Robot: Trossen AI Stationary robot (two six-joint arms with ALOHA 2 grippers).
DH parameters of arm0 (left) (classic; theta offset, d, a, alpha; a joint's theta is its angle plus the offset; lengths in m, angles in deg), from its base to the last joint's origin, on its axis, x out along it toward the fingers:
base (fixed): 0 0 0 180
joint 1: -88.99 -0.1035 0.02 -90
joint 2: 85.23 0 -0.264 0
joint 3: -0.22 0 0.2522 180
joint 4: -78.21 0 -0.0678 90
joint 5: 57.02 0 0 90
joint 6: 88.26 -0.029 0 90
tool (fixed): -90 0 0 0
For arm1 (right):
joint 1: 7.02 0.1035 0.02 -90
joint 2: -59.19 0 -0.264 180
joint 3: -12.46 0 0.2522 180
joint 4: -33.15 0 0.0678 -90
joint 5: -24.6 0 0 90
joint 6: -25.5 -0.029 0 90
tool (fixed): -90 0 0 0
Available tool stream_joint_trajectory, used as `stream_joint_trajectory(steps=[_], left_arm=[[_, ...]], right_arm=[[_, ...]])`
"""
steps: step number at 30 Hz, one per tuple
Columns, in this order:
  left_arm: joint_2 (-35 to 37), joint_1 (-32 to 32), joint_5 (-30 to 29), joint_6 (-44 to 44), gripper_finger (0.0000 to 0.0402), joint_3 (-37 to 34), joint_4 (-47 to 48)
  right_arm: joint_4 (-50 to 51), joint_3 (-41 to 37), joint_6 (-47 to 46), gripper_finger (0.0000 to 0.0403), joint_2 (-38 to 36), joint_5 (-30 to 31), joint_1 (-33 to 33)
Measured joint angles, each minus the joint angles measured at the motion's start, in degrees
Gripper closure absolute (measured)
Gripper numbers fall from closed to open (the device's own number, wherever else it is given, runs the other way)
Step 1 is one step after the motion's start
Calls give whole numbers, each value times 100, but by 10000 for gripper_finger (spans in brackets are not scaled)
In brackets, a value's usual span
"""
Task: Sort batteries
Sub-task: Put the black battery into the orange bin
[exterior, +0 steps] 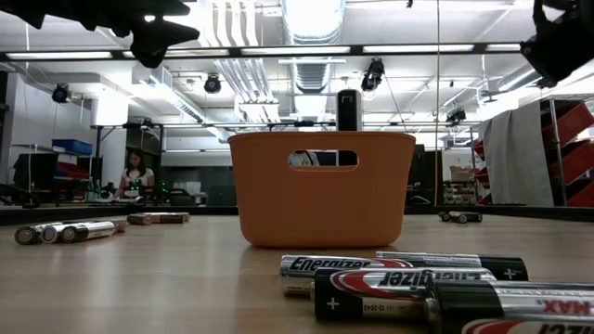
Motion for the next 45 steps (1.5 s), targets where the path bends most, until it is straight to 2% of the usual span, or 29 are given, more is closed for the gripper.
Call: stream_joint_trajectory(steps=[11,38,41,45], left_arm=[[-13,-1,-50,-2,224,48,13],[-13,-1,-59,-2,224,48,52],[-13,-1,-59,-2,224,48,52],[-13,-1,-59,-2,224,48,52]], right_arm=[[-237,-2,379,390,593,-23,-11],[-306,-9,876,389,656,-163,-13],[-306,-9,905,376,656,-49,-13],[-306,-9,739,331,656,145,-13]])
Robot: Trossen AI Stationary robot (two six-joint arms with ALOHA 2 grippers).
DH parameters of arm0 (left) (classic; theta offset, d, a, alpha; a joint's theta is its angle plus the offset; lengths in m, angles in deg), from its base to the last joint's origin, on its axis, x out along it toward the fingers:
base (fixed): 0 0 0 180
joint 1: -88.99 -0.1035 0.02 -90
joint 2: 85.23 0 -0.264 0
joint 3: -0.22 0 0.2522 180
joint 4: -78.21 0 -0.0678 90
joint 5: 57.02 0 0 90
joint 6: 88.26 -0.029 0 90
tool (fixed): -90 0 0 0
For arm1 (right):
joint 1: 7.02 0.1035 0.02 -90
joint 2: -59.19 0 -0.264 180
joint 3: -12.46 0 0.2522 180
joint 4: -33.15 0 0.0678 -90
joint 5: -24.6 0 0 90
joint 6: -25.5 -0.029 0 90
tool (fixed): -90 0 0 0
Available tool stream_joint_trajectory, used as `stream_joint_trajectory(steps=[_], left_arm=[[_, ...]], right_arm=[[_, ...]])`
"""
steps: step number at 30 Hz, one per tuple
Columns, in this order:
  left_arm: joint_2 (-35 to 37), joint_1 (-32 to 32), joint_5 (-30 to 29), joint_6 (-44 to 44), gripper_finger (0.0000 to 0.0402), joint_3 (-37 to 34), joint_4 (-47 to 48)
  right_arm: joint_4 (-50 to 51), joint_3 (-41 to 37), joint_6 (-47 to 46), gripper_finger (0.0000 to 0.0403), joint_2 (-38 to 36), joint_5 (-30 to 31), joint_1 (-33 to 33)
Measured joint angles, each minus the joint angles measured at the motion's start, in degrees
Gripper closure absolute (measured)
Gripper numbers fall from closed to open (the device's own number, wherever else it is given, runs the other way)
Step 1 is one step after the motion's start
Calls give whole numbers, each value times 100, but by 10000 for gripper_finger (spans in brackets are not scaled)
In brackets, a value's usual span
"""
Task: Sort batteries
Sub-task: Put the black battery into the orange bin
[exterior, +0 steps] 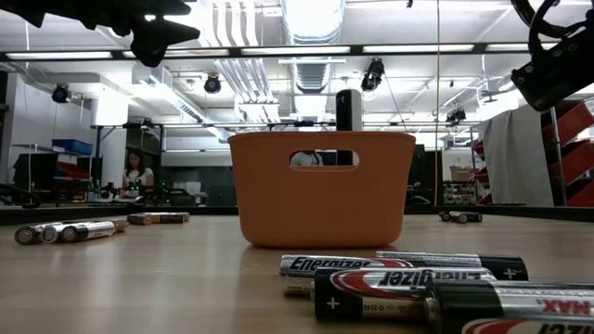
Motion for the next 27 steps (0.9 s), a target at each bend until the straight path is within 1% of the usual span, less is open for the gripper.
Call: stream_joint_trajectory(steps=[4,6,10,13,18,23,27], left_arm=[[2,0,-2,0,224,0,0],[1,0,-2,0,224,0,1],[0,0,-2,0,224,0,2],[0,2,-2,-2,224,0,2],[0,2,-2,-2,224,0,2],[2,1,-2,-1,224,0,4],[2,0,-3,0,224,-2,9]], right_arm=[[15,0,-53,273,0,286,0],[40,0,-150,248,0,291,-11],[35,0,-235,217,0,231,-11],[28,0,-283,212,0,221,-11],[25,-2,-473,225,88,203,-11],[15,-2,-662,236,330,22,-11],[-2,-2,-684,233,409,-69,-11]])
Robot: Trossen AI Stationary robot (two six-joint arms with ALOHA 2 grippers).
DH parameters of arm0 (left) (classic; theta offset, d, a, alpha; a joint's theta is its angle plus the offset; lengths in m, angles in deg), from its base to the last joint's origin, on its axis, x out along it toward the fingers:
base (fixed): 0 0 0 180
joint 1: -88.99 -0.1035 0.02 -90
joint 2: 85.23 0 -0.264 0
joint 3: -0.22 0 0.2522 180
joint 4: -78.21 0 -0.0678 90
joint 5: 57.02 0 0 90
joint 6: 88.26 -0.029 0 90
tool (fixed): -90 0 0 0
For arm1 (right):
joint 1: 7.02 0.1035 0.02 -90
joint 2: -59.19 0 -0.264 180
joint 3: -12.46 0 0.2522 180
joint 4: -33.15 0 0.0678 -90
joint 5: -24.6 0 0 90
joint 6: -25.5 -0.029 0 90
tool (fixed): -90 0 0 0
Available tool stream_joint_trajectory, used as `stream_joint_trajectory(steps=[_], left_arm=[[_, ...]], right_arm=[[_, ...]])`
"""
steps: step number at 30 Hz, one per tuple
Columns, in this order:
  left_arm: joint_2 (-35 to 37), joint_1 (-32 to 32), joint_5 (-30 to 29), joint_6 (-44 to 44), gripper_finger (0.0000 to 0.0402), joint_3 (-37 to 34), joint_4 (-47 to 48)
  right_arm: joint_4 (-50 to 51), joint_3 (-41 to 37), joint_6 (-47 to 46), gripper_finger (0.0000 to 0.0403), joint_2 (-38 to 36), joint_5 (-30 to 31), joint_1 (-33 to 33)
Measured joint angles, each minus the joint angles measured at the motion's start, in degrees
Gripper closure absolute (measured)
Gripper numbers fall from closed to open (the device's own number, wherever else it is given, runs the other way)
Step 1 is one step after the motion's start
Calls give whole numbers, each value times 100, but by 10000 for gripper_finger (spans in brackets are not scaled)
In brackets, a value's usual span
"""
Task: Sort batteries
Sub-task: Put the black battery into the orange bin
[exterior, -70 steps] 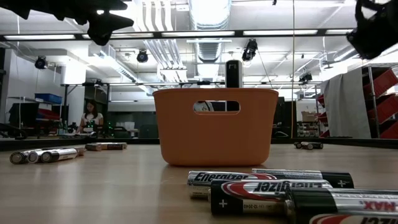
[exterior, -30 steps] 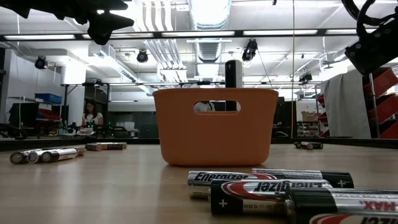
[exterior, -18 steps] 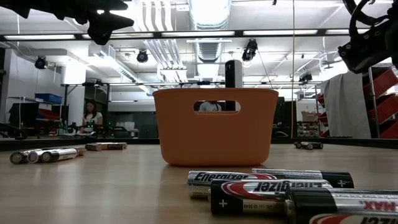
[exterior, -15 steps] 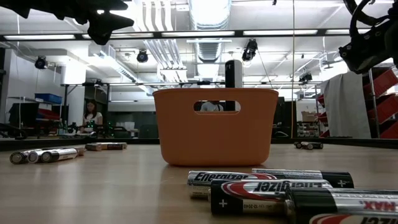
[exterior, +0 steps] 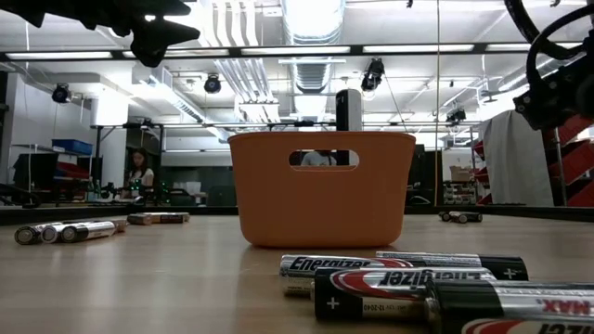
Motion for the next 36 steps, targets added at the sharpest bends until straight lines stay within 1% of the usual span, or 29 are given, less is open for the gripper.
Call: stream_joint_trajectory(steps=[7,22,29,36], left_arm=[[0,0,-1,0,224,0,7],[0,2,-1,0,224,0,11],[0,0,-1,0,224,-2,17],[-1,1,-1,0,224,-2,29]], right_arm=[[1,-7,-50,225,17,7,0],[-222,-9,92,251,327,52,0],[-410,2,311,273,507,50,0],[-477,-8,349,309,522,52,0]])
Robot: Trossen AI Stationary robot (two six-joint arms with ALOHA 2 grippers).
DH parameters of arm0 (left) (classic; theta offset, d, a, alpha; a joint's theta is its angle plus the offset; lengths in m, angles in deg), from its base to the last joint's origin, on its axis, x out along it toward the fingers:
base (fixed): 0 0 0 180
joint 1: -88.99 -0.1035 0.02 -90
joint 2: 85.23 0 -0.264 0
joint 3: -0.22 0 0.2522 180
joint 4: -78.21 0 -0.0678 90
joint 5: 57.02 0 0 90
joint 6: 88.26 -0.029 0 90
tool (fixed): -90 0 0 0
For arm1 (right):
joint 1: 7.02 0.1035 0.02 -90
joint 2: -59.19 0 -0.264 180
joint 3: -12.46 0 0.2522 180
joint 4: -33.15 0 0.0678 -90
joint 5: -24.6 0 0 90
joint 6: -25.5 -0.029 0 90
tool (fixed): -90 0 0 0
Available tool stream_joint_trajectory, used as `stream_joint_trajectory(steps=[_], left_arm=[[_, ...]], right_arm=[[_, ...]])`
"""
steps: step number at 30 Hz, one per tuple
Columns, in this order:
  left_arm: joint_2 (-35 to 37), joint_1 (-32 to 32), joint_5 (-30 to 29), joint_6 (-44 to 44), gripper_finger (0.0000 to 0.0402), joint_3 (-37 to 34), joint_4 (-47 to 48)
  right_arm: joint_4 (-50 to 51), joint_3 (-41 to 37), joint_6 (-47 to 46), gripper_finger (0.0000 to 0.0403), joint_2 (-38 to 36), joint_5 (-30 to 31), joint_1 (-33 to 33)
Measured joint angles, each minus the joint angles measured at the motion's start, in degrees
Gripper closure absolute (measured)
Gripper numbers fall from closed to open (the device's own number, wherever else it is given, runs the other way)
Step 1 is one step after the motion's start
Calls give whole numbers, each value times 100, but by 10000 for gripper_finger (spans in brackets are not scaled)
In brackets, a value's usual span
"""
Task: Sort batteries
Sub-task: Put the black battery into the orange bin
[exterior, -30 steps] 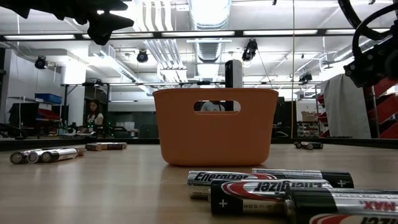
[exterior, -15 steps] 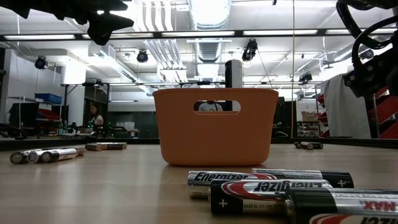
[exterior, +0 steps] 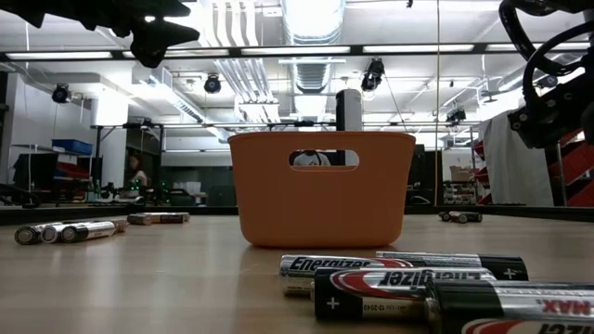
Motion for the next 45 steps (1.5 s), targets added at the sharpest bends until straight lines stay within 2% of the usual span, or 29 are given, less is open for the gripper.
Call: stream_joint_trajectory(steps=[8,16,24,29,34,38,41,45], left_arm=[[-1,-1,0,0,224,0,-1],[1,0,0,0,224,0,-3],[1,1,0,0,224,0,-40],[-1,0,0,0,224,0,-50],[0,-1,-2,0,224,0,-73],[0,1,-2,0,224,0,-91],[1,1,-2,0,224,0,-91],[-1,0,0,0,224,0,-82]], right_arm=[[1,-7,500,362,7,-4,-62],[55,-2,973,364,-205,-33,-228],[49,8,1508,364,-1029,821,-453],[-271,17,2318,364,-1665,2115,-717],[-1557,-8,4011,364,-2062,3562,-989],[-3392,-230,5823,364,-2061,4323,-1151],[-5365,-663,7116,364,-1910,4335,-1293],[-7657,-1432,8195,364,-1611,3604,-1596]])
